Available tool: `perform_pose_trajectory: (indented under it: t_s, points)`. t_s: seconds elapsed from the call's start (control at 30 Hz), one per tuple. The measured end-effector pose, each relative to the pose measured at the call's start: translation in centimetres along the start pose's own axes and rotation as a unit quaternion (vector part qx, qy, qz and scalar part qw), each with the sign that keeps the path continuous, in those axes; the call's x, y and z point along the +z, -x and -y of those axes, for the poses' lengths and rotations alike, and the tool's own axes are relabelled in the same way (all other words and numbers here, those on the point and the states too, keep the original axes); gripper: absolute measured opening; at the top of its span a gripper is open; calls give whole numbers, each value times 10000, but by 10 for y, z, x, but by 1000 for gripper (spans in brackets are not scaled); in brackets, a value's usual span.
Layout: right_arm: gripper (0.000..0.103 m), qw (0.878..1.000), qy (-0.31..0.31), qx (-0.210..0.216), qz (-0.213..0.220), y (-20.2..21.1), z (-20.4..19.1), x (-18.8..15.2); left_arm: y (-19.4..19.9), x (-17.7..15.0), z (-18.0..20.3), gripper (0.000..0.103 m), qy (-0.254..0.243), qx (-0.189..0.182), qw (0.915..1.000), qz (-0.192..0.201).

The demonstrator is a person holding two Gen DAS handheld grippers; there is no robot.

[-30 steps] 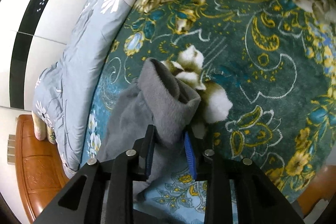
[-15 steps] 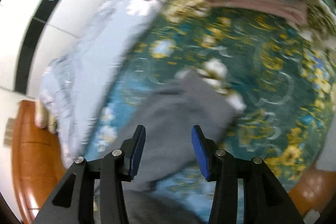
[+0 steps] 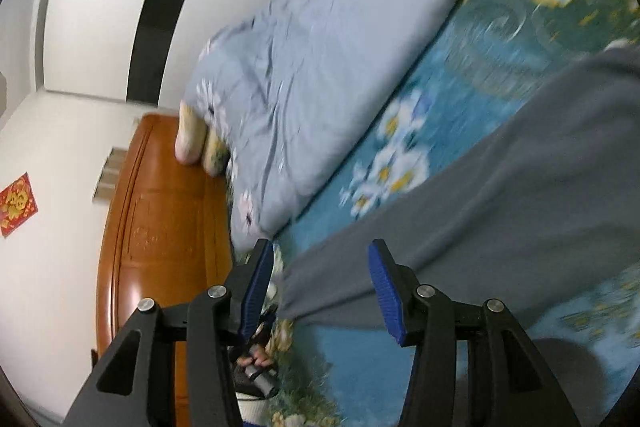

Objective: Fold clothes

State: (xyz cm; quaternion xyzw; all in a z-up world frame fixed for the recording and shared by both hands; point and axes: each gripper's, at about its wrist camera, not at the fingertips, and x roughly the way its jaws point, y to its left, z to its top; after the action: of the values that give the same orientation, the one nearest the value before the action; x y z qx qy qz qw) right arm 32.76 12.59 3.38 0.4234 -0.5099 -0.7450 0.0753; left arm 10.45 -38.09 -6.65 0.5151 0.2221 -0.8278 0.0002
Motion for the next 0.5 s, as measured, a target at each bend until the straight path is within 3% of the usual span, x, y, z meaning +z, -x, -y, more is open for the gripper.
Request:
perform_pose_trajectory:
  t_s: [0.07,0.1,0.17,0.23,0.27,0.33,0.43,0.5]
  points:
    - [51,9998,26,-42,-180,-16,-2,-4,12,1,20,7,-508,-80,9986,131]
    - [51,9996,40,-70,-263,-23,-3,-5,20,2,22,6,-466,-396,9980,148]
    - [51,9991,36,-116,-399,-35,-2,-9,38,7,13,6,166,-1457,9891,136]
    - [51,9987,3,-166,-476,-42,0,-12,45,7,-4,6,696,-2043,9763,186]
    - [51,9986,-38,-185,-503,-46,2,-14,43,6,-12,6,755,-1977,9772,179]
    - [51,9981,-136,-221,-552,-52,8,-17,18,2,-29,7,647,-1360,9885,-140]
    - [51,9972,-223,-358,-614,-62,16,-19,-14,-8,-59,7,1081,-1050,9870,-556]
    - [51,9968,-292,-390,-632,-67,21,-20,-21,-13,-71,11,1312,-1010,9843,-617]
